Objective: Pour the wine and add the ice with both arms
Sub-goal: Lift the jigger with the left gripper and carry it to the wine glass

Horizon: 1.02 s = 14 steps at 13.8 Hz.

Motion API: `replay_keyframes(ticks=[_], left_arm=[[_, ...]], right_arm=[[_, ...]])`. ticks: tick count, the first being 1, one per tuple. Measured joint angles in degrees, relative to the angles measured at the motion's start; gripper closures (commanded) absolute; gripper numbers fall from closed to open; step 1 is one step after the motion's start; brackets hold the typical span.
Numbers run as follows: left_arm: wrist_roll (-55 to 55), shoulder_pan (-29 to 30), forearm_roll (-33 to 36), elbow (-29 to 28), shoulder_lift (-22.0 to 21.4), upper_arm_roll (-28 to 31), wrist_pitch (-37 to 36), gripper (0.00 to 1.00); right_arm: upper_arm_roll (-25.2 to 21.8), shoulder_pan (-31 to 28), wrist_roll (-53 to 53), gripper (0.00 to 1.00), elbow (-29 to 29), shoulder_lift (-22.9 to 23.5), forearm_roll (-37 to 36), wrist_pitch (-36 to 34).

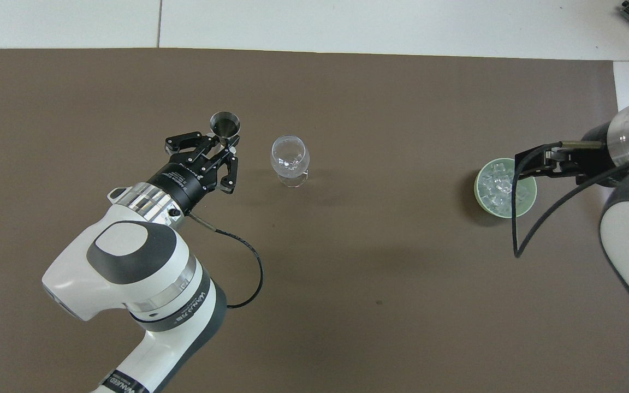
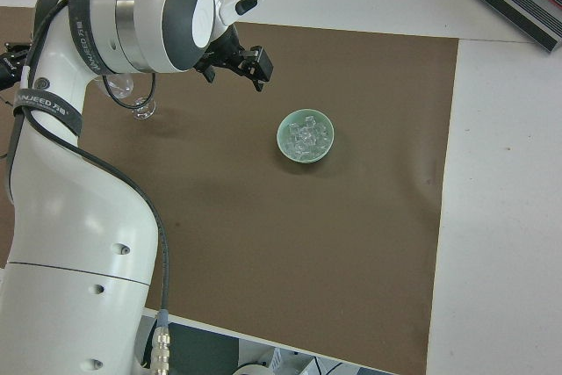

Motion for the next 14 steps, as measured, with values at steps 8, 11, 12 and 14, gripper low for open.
replay_keyframes(ticks=[8, 11, 12, 14], left_arm=[[0.13, -4.84, 1.82, 1.31, 1.86, -0.03, 6.70, 1.00], [0.17, -6.30, 3.46, 2.65, 3.22, -0.02, 9.33, 1.00], [0.17, -6.84, 3.93, 3.34, 3.82, -0.01, 10.35, 1.00], [0.42, -7.58, 4.63, 4.65, 4.96, 0.01, 11.81, 1.00]], right_arm=[[0.00, 0.00, 0.00, 0.00, 0.00, 0.00, 0.00, 0.00], [0.00, 0.00, 0.00, 0.00, 0.00, 0.00, 0.00, 0.00], [0.00, 0.00, 0.00, 0.00, 0.00, 0.00, 0.00, 0.00], [0.00, 0.00, 0.00, 0.00, 0.00, 0.00, 0.00, 0.00]])
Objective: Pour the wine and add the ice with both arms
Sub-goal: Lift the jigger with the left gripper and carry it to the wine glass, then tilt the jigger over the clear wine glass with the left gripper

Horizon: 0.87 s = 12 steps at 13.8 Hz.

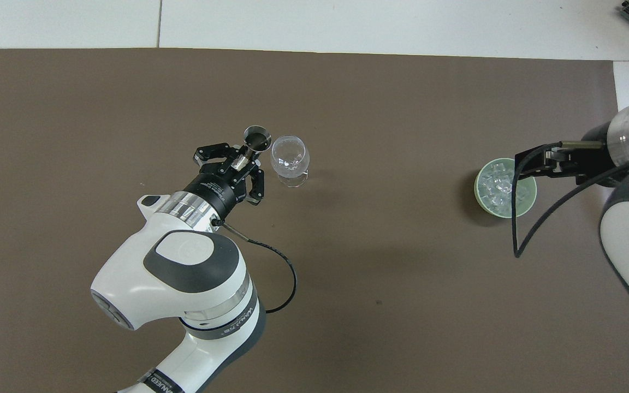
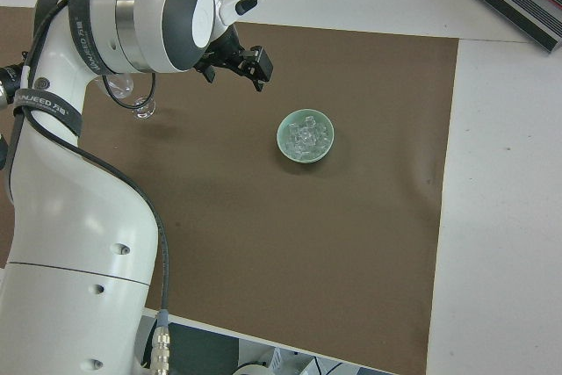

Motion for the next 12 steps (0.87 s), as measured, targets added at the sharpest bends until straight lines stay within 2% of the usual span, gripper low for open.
replay_keyframes(ticks=[12], left_arm=[[12.86, -3.07, 1.19, 3.89, 3.45, 0.01, 6.21, 1.00]], right_arm=[[0.00, 0.00, 0.00, 0.00, 0.00, 0.00, 0.00, 0.00]])
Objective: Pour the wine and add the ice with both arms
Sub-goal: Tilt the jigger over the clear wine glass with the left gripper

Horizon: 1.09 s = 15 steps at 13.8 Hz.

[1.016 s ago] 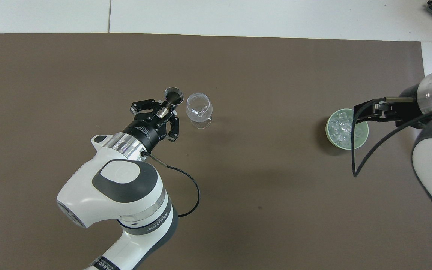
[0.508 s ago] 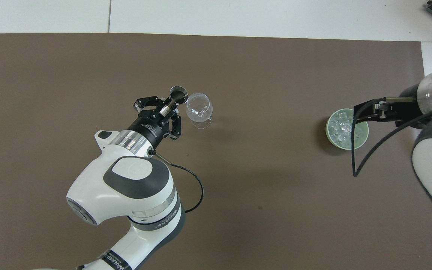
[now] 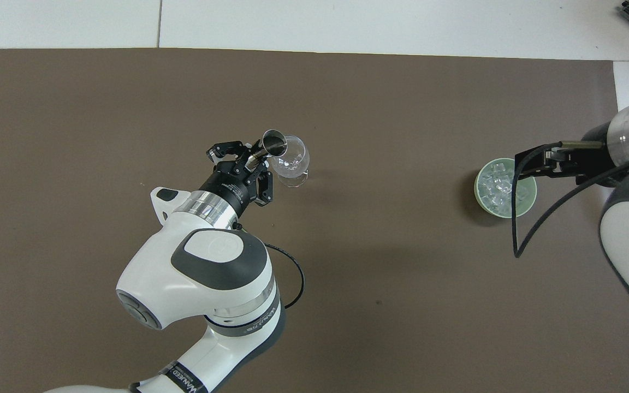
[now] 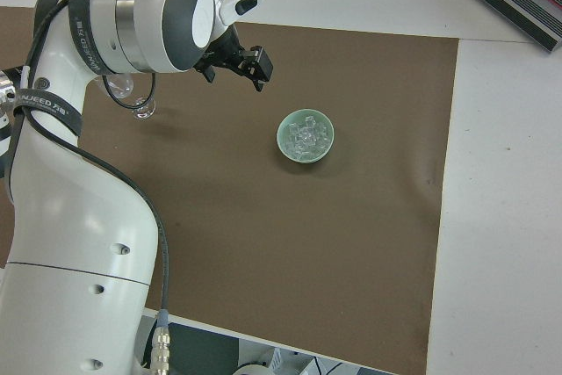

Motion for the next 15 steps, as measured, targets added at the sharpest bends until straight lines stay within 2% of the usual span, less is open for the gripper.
replay_keyframes(ticks=[15], left_arm=[[20.84, -1.46, 0.02, 0.53, 0.60, 0.05, 2.63, 1.00]], right_arm=[[0.00, 0.00, 0.00, 0.00, 0.00, 0.00, 0.00, 0.00]])
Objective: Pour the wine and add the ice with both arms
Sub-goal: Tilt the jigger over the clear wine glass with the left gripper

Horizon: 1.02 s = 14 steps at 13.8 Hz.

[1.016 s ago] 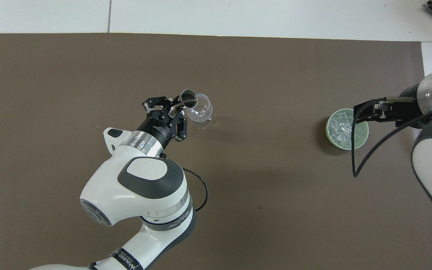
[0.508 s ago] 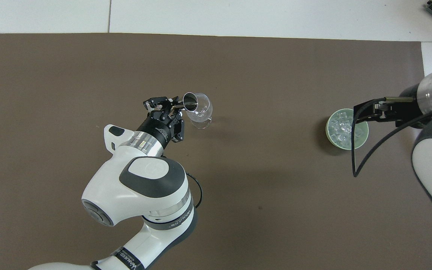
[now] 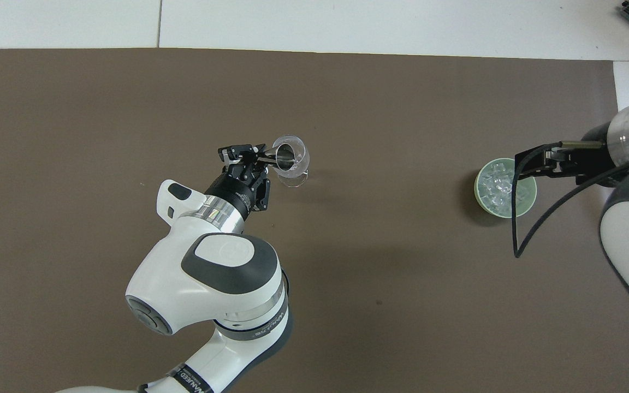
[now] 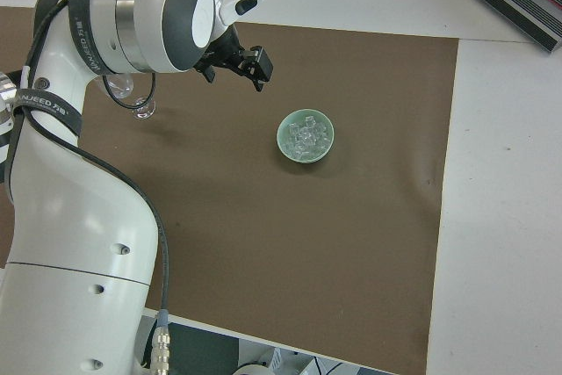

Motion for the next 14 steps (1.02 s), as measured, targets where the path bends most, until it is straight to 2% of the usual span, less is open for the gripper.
replay_keyframes(ticks=[14], left_arm=[[9.90, 0.20, 0.22, 1.93, 1.69, 1.23, 0.65, 1.00]], right_arm=[[0.00, 0.00, 0.00, 0.00, 0.00, 0.00, 0.00, 0.00]])
